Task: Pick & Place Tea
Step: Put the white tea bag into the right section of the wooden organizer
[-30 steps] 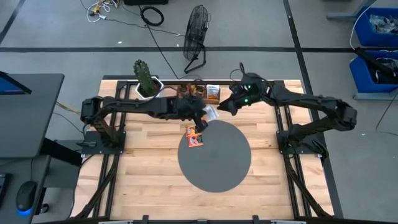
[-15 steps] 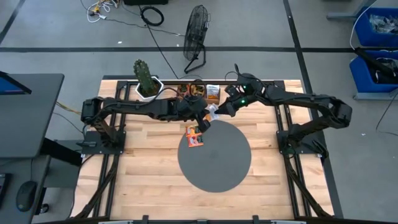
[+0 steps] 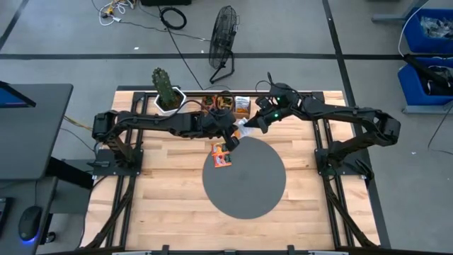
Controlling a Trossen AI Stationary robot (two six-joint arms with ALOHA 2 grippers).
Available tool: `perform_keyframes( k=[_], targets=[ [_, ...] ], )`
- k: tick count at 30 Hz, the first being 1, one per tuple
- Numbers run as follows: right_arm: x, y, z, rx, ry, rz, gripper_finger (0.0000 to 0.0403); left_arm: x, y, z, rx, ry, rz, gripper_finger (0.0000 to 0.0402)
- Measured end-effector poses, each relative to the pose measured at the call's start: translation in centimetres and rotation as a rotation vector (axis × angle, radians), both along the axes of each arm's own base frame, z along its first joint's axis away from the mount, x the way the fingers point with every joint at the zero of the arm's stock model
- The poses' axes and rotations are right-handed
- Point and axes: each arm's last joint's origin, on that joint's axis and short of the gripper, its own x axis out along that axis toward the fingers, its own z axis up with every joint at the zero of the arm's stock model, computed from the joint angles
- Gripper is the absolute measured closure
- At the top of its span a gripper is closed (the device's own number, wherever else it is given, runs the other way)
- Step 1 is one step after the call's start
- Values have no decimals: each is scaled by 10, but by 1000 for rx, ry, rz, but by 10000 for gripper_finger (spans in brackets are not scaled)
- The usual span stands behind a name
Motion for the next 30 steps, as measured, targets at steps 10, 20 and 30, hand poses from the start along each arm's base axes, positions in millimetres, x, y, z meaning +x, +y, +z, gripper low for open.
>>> perform_keyframes(
  k=[10, 20, 30],
  targets=[
    [-8, -13, 20, -119, 85, -11, 402, -9, -9, 3, -59, 44, -2, 269],
    [20, -42, 88, -713, 255, 157, 403, -37, -6, 15, -53, 168, 17, 214],
    [75, -98, 50, -850, 624, 319, 403, -53, 3, 26, -54, 198, 46, 211]
  ],
)
